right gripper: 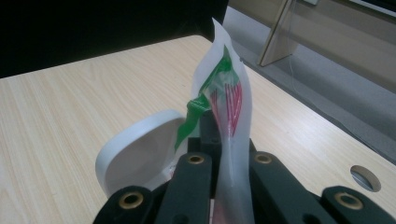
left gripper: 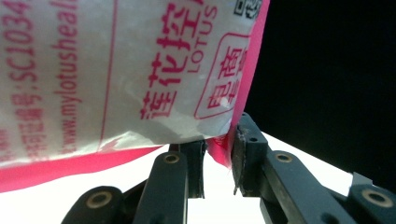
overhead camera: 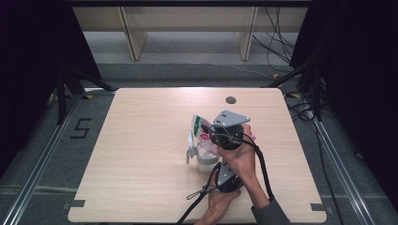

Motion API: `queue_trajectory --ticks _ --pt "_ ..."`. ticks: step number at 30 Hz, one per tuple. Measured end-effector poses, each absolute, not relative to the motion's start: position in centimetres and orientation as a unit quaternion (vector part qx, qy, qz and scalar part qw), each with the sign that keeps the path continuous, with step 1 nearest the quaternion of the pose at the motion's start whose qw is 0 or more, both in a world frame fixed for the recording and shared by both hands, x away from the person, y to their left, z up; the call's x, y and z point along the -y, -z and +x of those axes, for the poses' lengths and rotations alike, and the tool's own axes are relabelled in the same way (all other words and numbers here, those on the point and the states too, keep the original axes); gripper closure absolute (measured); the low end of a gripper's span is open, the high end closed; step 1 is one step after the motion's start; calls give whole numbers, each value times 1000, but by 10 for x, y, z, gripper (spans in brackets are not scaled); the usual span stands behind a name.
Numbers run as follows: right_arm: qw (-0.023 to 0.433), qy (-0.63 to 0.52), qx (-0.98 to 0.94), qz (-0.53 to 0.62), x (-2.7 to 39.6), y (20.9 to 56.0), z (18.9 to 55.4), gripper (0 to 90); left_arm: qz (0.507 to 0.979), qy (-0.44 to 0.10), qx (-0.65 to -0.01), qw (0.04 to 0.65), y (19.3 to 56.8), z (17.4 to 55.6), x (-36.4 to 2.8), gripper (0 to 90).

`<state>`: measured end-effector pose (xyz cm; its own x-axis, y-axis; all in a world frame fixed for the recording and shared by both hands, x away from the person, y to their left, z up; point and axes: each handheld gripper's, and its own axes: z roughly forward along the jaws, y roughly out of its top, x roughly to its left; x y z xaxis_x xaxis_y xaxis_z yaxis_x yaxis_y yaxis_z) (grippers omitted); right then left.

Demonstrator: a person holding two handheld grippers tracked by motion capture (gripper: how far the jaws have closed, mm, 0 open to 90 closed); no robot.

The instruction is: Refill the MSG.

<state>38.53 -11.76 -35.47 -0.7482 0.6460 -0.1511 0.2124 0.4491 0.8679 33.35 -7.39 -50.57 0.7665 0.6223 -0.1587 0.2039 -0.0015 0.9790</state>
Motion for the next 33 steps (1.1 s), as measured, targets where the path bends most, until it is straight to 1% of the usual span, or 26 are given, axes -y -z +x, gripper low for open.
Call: queue_trajectory --ticks 2,5,25,26,27,30,33 --pt "233 -456 -817 264 117 355 385 900 689 -164 -299 640 506 334 74 759" --pt "241 -457 -817 258 118 355 386 900 690 -163 -298 640 506 334 74 759" --pt "234 -459 -812 273 118 354 383 900 689 -163 -297 640 506 333 74 760" --pt "243 -461 -814 257 118 354 385 900 690 -163 -298 639 506 333 73 760" --pt "243 -461 -814 257 118 354 385 900 690 -163 -298 639 506 333 73 760" --pt "231 -460 -815 265 118 354 384 900 689 -163 -299 640 506 333 73 759" --pt "238 -460 -815 259 119 354 385 900 689 -163 -298 640 506 333 74 760"
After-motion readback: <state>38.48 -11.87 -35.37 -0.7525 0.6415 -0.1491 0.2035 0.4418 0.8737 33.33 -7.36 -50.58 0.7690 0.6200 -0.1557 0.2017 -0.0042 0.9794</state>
